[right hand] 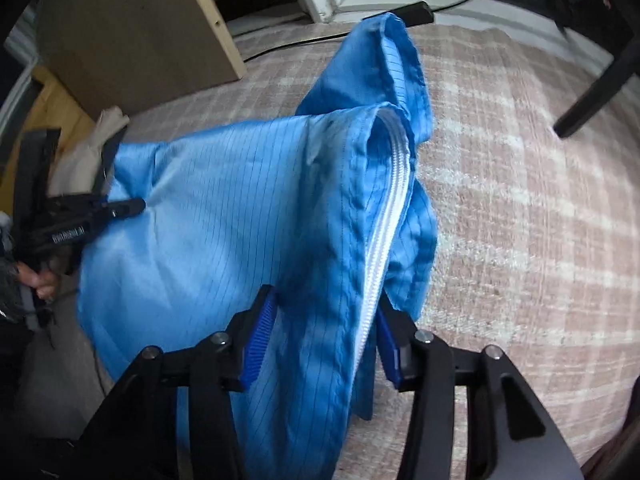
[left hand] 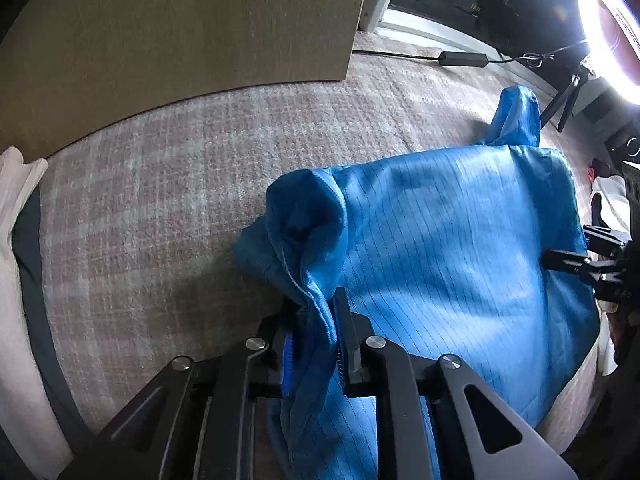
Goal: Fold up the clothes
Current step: 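Grasp and lift the folded coat with both grippers, then carry the folded coat toward the wooden bed with both grippers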
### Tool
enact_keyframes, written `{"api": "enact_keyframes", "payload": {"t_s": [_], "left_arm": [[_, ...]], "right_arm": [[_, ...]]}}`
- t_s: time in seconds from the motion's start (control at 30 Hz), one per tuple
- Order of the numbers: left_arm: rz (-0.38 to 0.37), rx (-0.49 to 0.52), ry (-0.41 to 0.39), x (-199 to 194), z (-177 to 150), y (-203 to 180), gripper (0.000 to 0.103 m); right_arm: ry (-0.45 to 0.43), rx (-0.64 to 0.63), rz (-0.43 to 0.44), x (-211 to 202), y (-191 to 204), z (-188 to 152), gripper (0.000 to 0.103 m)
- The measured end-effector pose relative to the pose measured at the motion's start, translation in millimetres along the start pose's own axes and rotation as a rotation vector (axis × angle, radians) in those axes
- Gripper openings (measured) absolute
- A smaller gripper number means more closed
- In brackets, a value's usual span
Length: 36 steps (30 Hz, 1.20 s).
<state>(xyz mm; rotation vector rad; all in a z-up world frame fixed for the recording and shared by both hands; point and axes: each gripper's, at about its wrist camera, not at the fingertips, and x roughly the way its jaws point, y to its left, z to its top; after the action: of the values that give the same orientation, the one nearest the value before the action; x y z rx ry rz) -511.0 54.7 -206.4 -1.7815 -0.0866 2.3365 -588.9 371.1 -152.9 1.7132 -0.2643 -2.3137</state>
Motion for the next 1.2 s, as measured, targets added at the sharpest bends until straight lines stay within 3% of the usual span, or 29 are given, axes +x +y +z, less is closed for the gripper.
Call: {"api": "enact_keyframes", "payload": {"t_s": [0.17,0.3,0.4,0.63,0.8,0.97,1.2], "left_arm": [[0.022,0.001,-0.015,7,3,-13,0.018],[0.010,0.022,-0.031,11,1,-22,0.012],[-0.012,0.003,-0.038,11,0,-20,0.007],[-0.073,-0.069,-0.090,-7,-5,-7,0.004],[-0.098,-0.085,-0.152,-48,-10,-2,0.004],[-0.084,-0.081,-0.220,-83,-24,-11,0.004],[-0.035,-0.121,-0.325,-160,-72,-7,0.004]], "right_arm": [[0.004,-0.004,0.003,1,4,-1,0.045],[0.005,-0.021,0.002,3,8,-4,0.020],[0.004,-0.036,0.001,4,12,-5,0.015],[-0.068,0.035,0.097,-23,5,-16,0.012],[-0.147,0.065,0.173,-54,14,-27,0.012],[-0.220,0.034,0.209,-86,38,-38,0.012],[-0.286,-0.065,0.259,-119,99,-51,0.012]]}}
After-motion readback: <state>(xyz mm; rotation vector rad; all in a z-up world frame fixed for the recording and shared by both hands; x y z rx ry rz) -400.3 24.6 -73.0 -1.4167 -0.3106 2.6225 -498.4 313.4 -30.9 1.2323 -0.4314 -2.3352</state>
